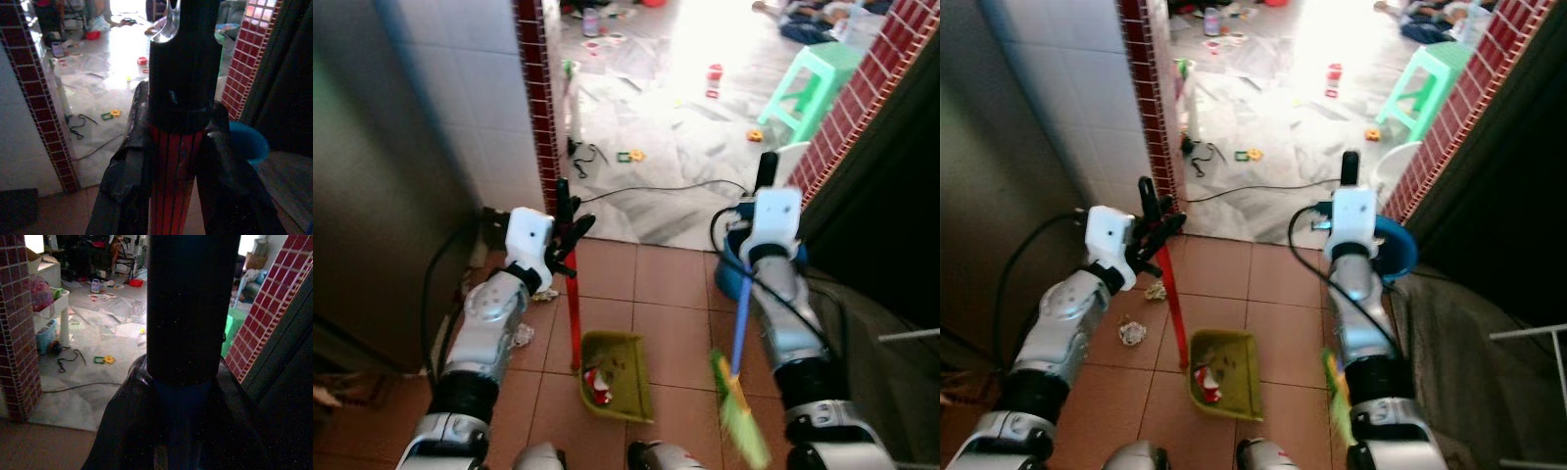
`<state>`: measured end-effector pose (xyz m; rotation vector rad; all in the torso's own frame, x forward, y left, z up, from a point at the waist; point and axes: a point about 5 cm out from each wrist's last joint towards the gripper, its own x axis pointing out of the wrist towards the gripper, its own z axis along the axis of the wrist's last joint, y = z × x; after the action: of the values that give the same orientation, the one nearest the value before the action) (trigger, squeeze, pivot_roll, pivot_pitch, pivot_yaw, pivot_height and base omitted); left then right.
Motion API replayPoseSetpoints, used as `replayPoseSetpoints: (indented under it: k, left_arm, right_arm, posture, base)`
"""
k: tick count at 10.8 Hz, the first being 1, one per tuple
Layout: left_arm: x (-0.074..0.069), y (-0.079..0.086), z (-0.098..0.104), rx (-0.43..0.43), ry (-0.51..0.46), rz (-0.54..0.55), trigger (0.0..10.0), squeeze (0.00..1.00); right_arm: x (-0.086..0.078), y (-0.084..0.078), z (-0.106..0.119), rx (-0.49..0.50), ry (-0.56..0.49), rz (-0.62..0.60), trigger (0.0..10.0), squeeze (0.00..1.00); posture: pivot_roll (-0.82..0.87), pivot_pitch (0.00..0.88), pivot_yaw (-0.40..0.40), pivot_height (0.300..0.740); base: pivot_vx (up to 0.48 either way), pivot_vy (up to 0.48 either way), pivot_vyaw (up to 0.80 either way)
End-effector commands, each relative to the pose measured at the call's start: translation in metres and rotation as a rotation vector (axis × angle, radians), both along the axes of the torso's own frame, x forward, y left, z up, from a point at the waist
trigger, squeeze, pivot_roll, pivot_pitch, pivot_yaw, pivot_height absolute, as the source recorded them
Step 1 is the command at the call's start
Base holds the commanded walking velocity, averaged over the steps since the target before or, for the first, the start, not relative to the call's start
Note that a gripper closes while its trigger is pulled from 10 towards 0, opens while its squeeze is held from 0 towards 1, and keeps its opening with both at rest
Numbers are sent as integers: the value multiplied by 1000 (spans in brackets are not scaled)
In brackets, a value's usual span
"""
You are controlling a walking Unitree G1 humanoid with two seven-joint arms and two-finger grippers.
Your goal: Sweep floor
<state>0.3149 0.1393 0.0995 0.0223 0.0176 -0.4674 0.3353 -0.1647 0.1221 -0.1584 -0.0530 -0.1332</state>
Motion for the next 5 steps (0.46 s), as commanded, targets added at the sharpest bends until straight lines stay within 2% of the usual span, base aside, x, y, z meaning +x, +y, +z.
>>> replayPoseSetpoints:
  k: [1, 3, 4, 5]
  left_arm:
    - [-3, -3, 7, -42, -23, -13, 10000, 0]
    - [-12, -12, 2, -56, 3, -54, 10000, 0]
    - [-12, -16, 3, -65, 7, -68, 10000, 0]
    - [-11, -16, 4, -75, 13, -67, 10000, 0]
  right_arm:
    - [1, 5, 6, 23, -42, 12, 10000, 0]
    - [-4, 4, -3, 54, -16, -2, 10000, 0]
    - [-6, 7, -9, 74, 2, 2, 10000, 0]
    - [-5, 9, -12, 78, 15, 7, 10000, 0]
  posture:
    - [-20, 0, 29, 740]
    - [-12, 0, 27, 740]
    - [-11, 0, 23, 740]
    - [-13, 0, 19, 740]
  base:
    - [0, 0, -800]
    - [0, 0, -800]
    - [0, 0, 0]
    - [0, -292, 0]
